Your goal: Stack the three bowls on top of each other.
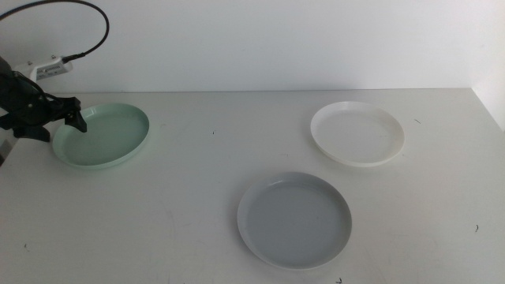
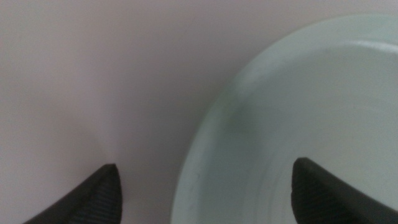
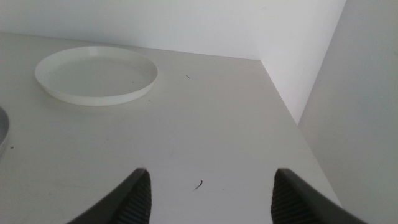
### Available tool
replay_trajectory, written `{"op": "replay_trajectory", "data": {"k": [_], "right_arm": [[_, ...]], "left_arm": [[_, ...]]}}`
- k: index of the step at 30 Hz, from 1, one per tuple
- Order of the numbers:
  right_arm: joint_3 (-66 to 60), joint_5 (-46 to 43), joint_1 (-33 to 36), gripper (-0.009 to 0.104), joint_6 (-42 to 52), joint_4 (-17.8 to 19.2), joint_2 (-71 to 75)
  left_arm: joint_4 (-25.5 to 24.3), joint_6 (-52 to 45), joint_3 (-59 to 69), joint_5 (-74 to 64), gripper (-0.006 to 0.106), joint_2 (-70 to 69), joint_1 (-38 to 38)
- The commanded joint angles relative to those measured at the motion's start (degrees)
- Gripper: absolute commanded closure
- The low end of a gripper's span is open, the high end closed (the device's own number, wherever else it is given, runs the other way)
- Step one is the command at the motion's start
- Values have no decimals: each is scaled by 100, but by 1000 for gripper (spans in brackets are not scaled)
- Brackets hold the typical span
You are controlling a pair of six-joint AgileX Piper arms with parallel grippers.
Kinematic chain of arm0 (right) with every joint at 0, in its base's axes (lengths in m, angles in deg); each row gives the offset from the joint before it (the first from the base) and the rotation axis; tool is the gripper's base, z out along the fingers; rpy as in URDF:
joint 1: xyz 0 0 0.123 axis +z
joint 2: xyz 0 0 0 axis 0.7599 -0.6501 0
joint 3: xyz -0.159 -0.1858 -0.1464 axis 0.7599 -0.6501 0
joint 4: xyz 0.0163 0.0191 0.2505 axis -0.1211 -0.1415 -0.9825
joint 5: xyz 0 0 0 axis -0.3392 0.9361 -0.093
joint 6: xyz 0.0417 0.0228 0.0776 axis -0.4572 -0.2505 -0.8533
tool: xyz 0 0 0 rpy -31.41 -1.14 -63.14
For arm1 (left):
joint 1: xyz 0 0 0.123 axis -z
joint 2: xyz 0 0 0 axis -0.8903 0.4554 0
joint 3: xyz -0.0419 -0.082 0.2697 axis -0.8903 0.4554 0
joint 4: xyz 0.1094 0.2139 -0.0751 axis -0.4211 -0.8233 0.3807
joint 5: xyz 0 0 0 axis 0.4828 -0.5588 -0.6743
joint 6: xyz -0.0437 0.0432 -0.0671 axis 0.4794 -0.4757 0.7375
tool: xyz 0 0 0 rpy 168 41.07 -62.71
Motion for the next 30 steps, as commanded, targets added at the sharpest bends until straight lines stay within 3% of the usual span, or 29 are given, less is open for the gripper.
{"op": "replay_trajectory", "data": {"k": [1,4,7,15,17,30], "right_arm": [[42,-449,12,46,58,57,157],[42,-449,12,46,58,57,157],[42,-449,12,46,58,57,157],[42,-449,12,46,58,57,157],[42,-449,12,46,58,57,157],[42,-449,12,46,58,57,157]], "left_arm": [[209,-66,-178,160,-4,-275,-20],[208,-86,-178,199,1,-235,-20],[59,-91,-178,199,16,-233,-20],[21,-97,-178,-13,88,-233,-20],[7,-97,-178,-11,100,-233,-20],[66,-32,208,-349,100,-970,-86]]}}
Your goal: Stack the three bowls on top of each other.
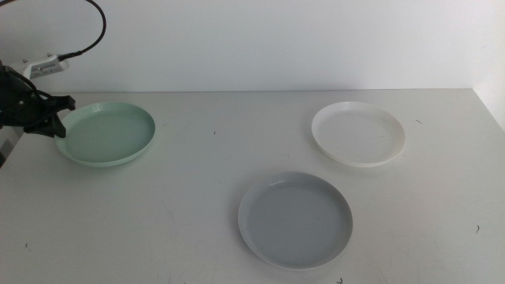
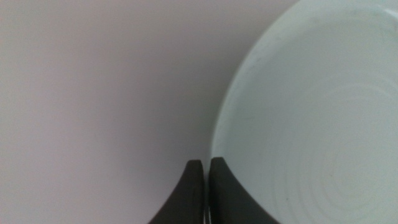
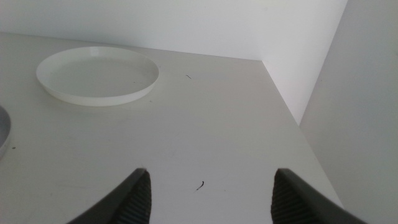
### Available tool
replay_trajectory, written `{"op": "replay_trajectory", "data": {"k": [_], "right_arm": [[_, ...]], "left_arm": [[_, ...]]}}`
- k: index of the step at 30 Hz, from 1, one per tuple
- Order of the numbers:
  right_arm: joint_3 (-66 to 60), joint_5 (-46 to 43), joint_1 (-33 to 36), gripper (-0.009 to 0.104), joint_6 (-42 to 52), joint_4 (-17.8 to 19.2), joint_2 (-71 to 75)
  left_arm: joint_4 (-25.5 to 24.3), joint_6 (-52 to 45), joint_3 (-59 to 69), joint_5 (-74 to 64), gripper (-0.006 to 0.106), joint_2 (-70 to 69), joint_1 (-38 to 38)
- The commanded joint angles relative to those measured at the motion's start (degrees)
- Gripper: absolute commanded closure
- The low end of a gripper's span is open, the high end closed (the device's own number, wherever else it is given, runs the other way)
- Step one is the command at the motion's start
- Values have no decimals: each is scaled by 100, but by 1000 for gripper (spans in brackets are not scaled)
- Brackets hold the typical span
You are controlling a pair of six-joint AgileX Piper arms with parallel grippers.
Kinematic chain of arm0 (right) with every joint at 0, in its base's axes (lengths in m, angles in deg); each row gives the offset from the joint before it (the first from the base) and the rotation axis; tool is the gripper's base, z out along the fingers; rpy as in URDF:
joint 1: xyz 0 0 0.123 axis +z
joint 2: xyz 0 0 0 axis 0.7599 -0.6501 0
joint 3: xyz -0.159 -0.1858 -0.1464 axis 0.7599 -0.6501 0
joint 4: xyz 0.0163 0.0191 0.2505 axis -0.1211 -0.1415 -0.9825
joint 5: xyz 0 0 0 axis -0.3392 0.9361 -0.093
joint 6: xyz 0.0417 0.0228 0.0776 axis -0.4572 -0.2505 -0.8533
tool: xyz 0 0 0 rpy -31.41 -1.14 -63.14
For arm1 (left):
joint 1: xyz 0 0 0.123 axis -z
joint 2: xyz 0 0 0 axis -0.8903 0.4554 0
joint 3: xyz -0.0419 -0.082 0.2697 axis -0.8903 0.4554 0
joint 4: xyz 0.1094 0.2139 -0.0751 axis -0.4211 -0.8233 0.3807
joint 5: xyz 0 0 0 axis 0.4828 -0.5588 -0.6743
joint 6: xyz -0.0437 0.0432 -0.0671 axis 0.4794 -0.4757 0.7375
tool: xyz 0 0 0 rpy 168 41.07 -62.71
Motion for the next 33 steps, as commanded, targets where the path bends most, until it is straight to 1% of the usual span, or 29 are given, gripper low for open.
{"op": "replay_trajectory", "data": {"k": [1,9,16,19,23,26,33], "right_arm": [[42,-449,12,46,58,57,157],[42,-449,12,46,58,57,157],[42,-449,12,46,58,57,157],[42,-449,12,46,58,57,157],[42,-449,12,46,58,57,157],[42,-449,12,46,58,57,157],[42,-449,12,46,58,57,157]], "left_arm": [[83,86,100,54,100,-774,-38],[241,106,1789,585,100,-2253,-3],[859,-198,3151,665,100,-3612,9],[915,-259,3716,833,100,-4148,127],[920,-105,4246,938,100,-4799,449],[940,31,4382,917,100,-4955,709],[941,443,4395,1121,100,-4970,1796]]}}
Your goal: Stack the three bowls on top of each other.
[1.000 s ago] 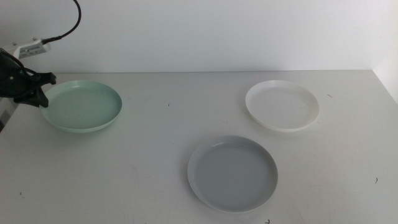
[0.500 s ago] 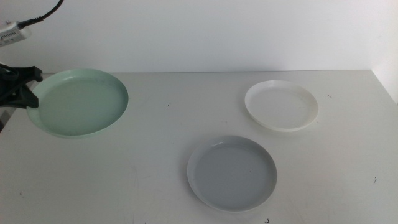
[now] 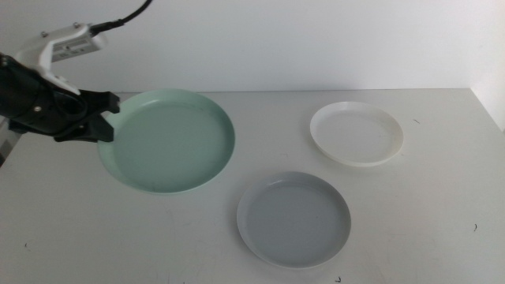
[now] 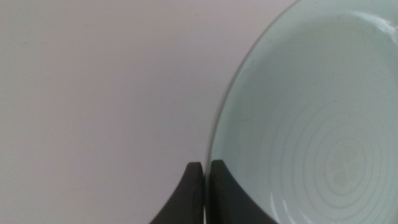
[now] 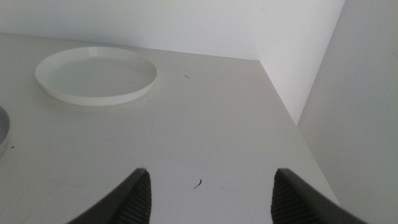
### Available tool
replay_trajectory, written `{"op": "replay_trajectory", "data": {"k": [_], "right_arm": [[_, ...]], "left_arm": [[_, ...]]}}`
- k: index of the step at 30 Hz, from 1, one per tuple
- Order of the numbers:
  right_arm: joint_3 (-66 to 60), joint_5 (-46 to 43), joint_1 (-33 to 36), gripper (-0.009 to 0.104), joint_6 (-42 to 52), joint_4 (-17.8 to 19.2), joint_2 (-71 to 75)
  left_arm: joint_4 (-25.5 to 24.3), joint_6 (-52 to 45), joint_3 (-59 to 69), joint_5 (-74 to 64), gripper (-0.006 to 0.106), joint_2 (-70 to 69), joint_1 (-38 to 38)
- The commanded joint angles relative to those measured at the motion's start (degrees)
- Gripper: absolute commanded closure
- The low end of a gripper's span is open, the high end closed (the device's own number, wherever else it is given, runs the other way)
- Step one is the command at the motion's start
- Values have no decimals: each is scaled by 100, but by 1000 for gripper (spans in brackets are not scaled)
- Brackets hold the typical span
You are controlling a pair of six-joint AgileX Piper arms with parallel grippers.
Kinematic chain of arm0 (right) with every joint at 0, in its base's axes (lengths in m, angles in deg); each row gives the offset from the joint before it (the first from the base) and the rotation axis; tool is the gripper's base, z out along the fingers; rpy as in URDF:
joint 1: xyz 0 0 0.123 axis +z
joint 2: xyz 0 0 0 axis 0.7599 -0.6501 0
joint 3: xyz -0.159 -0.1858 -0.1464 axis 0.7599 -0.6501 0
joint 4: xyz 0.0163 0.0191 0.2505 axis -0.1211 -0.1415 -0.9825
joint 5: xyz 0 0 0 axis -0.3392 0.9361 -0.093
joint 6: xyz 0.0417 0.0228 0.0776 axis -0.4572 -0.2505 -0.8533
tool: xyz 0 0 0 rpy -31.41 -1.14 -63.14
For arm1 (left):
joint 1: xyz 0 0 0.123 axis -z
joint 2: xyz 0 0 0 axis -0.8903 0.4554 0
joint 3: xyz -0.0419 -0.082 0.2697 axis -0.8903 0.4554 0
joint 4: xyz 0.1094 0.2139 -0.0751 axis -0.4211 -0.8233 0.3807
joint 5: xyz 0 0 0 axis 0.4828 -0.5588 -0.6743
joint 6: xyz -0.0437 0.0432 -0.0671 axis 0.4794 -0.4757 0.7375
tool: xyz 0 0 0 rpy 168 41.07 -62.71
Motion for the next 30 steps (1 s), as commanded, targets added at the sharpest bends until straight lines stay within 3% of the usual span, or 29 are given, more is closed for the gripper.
{"op": "replay_trajectory", "data": {"k": [1,17,30], "right_arm": [[42,-449,12,46,58,57,157],[42,-449,12,46,58,57,157],[42,-449,12,46,58,57,157]], "left_arm": [[251,266,-121,375,100,-229,382],[596,575,-427,1188,100,950,2368],[775,548,-740,1278,100,1912,2697]]}}
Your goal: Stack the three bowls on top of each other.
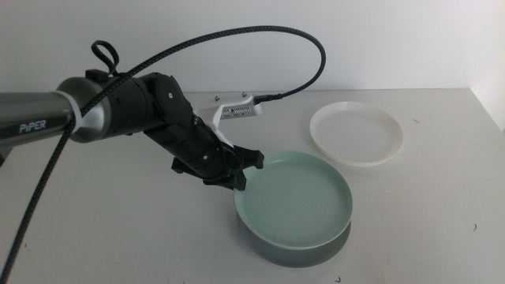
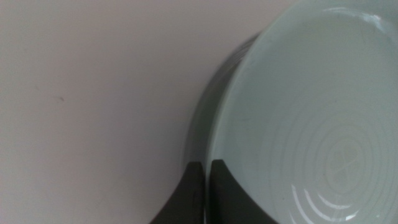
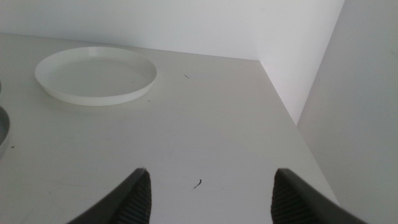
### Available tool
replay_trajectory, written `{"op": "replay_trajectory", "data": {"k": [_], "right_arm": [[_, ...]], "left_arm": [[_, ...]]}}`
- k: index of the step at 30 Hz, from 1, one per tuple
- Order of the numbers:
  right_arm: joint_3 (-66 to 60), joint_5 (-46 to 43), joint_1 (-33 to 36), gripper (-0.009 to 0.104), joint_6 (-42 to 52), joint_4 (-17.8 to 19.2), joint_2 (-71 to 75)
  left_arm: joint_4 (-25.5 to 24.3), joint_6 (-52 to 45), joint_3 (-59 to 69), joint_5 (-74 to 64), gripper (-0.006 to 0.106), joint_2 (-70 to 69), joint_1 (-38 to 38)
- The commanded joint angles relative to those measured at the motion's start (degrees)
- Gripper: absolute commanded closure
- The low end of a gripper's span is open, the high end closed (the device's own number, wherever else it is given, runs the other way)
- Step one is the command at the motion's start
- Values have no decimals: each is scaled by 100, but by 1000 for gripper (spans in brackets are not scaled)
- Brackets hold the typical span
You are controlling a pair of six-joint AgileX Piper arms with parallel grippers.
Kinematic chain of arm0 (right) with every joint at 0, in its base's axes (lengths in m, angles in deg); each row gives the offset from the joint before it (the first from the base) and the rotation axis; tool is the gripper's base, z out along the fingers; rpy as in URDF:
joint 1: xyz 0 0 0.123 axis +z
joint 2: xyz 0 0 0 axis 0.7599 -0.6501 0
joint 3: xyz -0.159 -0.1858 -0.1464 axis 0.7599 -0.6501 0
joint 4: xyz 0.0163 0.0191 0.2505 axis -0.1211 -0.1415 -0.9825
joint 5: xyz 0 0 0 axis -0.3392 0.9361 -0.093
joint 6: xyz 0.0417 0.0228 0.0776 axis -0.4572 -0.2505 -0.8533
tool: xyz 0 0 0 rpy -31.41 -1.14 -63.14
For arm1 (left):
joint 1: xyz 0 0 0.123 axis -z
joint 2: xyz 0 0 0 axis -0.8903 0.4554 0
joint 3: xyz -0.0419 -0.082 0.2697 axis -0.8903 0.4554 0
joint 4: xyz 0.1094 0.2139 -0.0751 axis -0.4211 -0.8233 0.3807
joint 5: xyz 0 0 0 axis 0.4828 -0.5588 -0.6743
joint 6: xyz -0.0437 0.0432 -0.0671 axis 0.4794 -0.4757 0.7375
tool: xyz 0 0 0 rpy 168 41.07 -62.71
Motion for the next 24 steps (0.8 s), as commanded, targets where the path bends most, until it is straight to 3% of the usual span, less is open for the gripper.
{"op": "replay_trajectory", "data": {"k": [1,6,8,12,17,19,24], "right_arm": [[42,-449,12,46,58,57,157],[42,-449,12,46,58,57,157],[42,-449,12,46,58,57,157],[42,-449,12,46,58,57,157],[42,-449,12,46,58,57,157],[42,-449,12,46,58,57,157],[42,-449,12,46,58,57,157]], "left_arm": [[263,57,-186,216,100,-195,35],[274,44,-182,255,98,-23,35],[280,44,-182,255,91,3,35],[274,44,-182,247,65,3,35],[274,-18,-182,103,12,-32,35],[313,-222,-182,84,-3,-136,35],[618,-1378,-182,-137,-5,-666,-31]]}}
